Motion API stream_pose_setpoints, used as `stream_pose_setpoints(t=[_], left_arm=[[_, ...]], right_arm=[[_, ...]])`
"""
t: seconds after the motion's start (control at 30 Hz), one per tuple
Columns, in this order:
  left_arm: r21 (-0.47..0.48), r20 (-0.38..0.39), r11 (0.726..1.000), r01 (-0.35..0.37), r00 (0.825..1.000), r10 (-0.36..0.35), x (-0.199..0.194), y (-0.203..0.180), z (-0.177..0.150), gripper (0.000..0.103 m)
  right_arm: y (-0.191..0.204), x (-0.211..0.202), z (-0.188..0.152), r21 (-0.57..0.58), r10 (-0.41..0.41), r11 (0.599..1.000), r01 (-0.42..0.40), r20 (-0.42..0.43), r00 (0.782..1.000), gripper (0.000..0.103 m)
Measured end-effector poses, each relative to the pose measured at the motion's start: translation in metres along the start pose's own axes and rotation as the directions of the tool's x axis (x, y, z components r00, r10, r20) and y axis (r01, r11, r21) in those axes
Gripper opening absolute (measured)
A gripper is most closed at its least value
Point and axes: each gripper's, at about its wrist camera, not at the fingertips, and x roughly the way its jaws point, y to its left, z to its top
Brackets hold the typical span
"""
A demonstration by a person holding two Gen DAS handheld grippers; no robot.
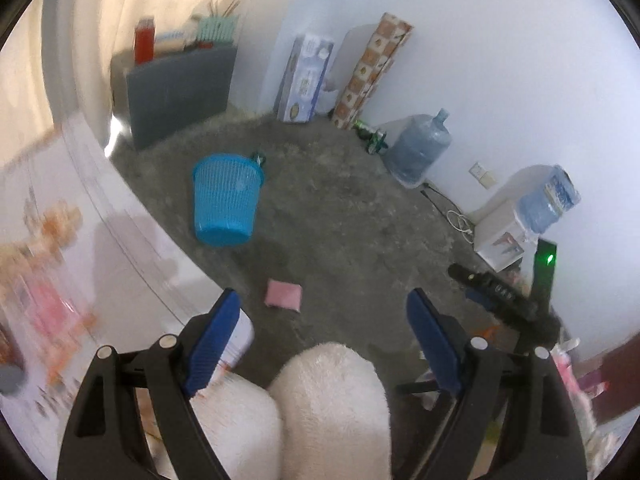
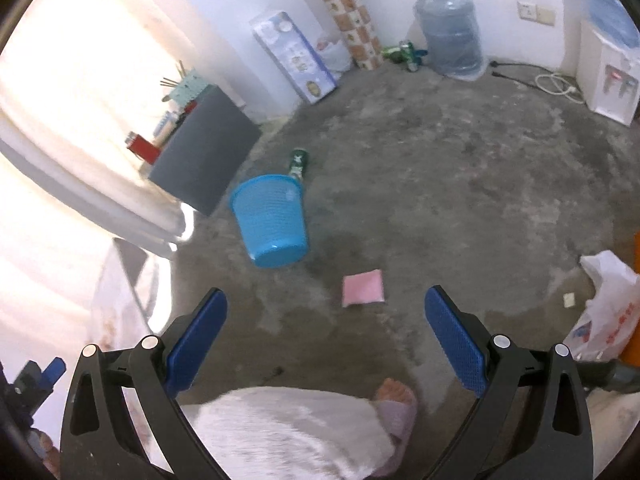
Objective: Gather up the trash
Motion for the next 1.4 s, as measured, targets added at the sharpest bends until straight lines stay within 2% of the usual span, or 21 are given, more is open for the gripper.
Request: stream_pose_setpoints(t=[0.1, 0.2, 0.33, 0.43, 0.53, 0.6, 0.77, 0.83, 0.87, 0.9, 0.97, 1.0, 1.03, 1.07, 1.13, 1.17, 1.2, 1.23, 1.33, 1.37, 1.4], left_arm=[[0.018, 0.014, 1.0, -0.02, 1.0, 0.019, -0.007, 0.003, 0.023, 0.087], [-0.006, -0.009, 1.0, 0.005, 1.0, -0.005, 0.003, 0.015, 0.062, 0.088], [-0.04, -0.091, 0.998, -0.038, 0.995, 0.034, 0.062, 0.039, 0.132, 0.088], [0.012, -0.147, 0.988, -0.155, 0.977, 0.155, 0.128, 0.059, 0.182, 0.088], [0.099, -0.177, 0.945, -0.312, 0.929, 0.325, 0.216, 0.091, 0.229, 0.088], [0.134, -0.19, 0.907, -0.4, 0.888, 0.42, 0.279, 0.122, 0.254, 0.088], [0.02, -0.295, 0.848, -0.53, 0.807, 0.511, 0.412, 0.23, 0.292, 0.088], [-0.035, -0.351, 0.83, -0.556, 0.785, 0.511, 0.456, 0.271, 0.299, 0.087], [-0.071, -0.384, 0.807, -0.586, 0.763, 0.521, 0.481, 0.296, 0.299, 0.087], [-0.123, -0.425, 0.797, -0.592, 0.757, 0.497, 0.502, 0.319, 0.296, 0.087], [-0.235, -0.481, 0.772, -0.59, 0.761, 0.435, 0.529, 0.354, 0.291, 0.085], [-0.322, -0.507, 0.753, -0.573, 0.776, 0.375, 0.546, 0.376, 0.286, 0.085], [-0.352, -0.521, 0.746, -0.566, 0.78, 0.346, 0.554, 0.384, 0.282, 0.085], [-0.375, -0.542, 0.731, -0.57, 0.775, 0.326, 0.566, 0.396, 0.278, 0.085], [-0.355, -0.582, 0.715, -0.603, 0.741, 0.336, 0.586, 0.412, 0.267, 0.085], [-0.321, -0.617, 0.702, -0.635, 0.703, 0.354, 0.597, 0.422, 0.259, 0.085], [-0.323, -0.634, 0.692, -0.646, 0.69, 0.348, 0.603, 0.428, 0.253, 0.085], [-0.342, -0.642, 0.687, -0.642, 0.693, 0.328, 0.606, 0.433, 0.247, 0.083], [-0.401, -0.671, 0.652, -0.643, 0.691, 0.269, 0.61, 0.451, 0.232, 0.063], [-0.394, -0.675, 0.651, -0.649, 0.685, 0.274, 0.61, 0.452, 0.23, 0.049], [-0.392, -0.672, 0.663, -0.638, 0.69, 0.267, 0.608, 0.452, 0.231, 0.042]], right_arm=[[0.011, -0.009, 0.014, -0.001, 0.024, 1.0, -0.024, 0.003, 1.0, 0.095], [0.02, -0.003, 0.032, 0.019, 0.03, 0.999, -0.03, -0.026, 0.999, 0.095], [0.029, 0.039, 0.067, 0.066, 0.045, 0.997, -0.037, -0.116, 0.992, 0.095], [0.039, 0.085, 0.092, 0.088, 0.067, 0.995, -0.051, -0.177, 0.982, 0.095], [0.051, 0.156, 0.124, 0.115, 0.101, 0.991, -0.074, -0.247, 0.964, 0.095], [0.06, 0.22, 0.145, 0.158, 0.14, 0.983, -0.094, -0.306, 0.942, 0.095], [0.078, 0.382, 0.182, 0.273, 0.203, 0.958, -0.09, -0.421, 0.884, 0.095], [0.082, 0.437, 0.187, 0.308, 0.209, 0.949, -0.067, -0.454, 0.866, 0.095], [0.085, 0.473, 0.188, 0.329, 0.221, 0.942, -0.06, -0.479, 0.849, 0.095], [0.088, 0.498, 0.187, 0.346, 0.237, 0.936, -0.059, -0.498, 0.835, 0.095], [0.088, 0.55, 0.186, 0.4, 0.267, 0.915, -0.046, -0.519, 0.812, 0.094], [0.09, 0.568, 0.185, 0.416, 0.275, 0.909, -0.038, -0.528, 0.804, 0.094], [0.091, 0.584, 0.183, 0.431, 0.288, 0.902, -0.037, -0.536, 0.794, 0.092], [0.093, 0.602, 0.18, 0.453, 0.317, 0.89, -0.049, -0.54, 0.78, 0.092], [0.095, 0.623, 0.172, 0.476, 0.351, 0.877, -0.066, -0.541, 0.764, 0.092], [0.094, 0.629, 0.175, 0.476, 0.357, 0.876, -0.073, -0.542, 0.761, 0.092], [0.094, 0.633, 0.173, 0.47, 0.361, 0.879, -0.079, -0.547, 0.756, 0.092], [0.094, 0.638, 0.17, 0.464, 0.361, 0.882, -0.083, -0.553, 0.75, 0.092], [0.088, 0.647, 0.161, 0.458, 0.366, 0.885, -0.085, -0.571, 0.735, 0.092], [0.084, 0.649, 0.159, 0.456, 0.363, 0.886, -0.082, -0.573, 0.735, 0.092], [0.08, 0.649, 0.159, 0.455, 0.36, 0.887, -0.082, -0.57, 0.738, 0.092]])
